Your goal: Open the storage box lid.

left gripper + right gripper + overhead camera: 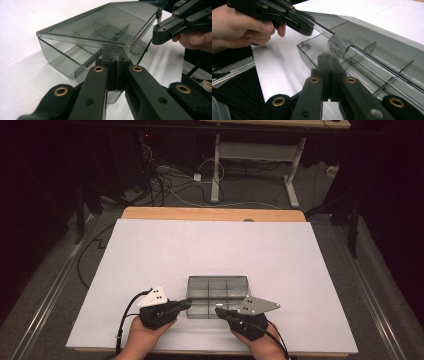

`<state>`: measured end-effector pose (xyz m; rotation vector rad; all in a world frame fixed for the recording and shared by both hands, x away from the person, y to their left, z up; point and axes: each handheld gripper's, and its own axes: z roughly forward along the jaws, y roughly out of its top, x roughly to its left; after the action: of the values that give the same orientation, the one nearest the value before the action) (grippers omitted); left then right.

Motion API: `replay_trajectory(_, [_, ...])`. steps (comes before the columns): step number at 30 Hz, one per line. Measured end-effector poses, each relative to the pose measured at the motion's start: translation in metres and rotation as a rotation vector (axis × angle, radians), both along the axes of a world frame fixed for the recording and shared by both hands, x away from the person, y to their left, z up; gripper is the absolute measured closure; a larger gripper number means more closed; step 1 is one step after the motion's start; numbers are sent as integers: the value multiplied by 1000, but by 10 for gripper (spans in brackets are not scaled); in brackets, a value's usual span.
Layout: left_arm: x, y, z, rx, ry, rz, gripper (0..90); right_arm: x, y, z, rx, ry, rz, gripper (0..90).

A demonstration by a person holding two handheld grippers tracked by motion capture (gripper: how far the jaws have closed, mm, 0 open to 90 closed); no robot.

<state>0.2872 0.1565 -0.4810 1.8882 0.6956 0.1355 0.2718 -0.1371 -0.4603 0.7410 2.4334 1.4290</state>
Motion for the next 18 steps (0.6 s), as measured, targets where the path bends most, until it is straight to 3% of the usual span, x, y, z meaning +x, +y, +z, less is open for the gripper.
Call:
replay_trajectory(9, [5, -2, 2, -14, -9, 13, 872, -4, -14, 2, -9, -15, -25, 900])
replay_trajectory(13, [12, -4, 3, -11, -16, 12, 872, -9, -42, 8, -3, -37, -95, 900])
replay_trajectory(17, [14, -5, 4, -9, -26, 15, 871, -8, -60, 8, -10, -36, -146, 900])
replay_trajectory(18, [15, -5, 5, -10, -27, 15, 871, -6, -71, 5, -13, -28, -181, 900])
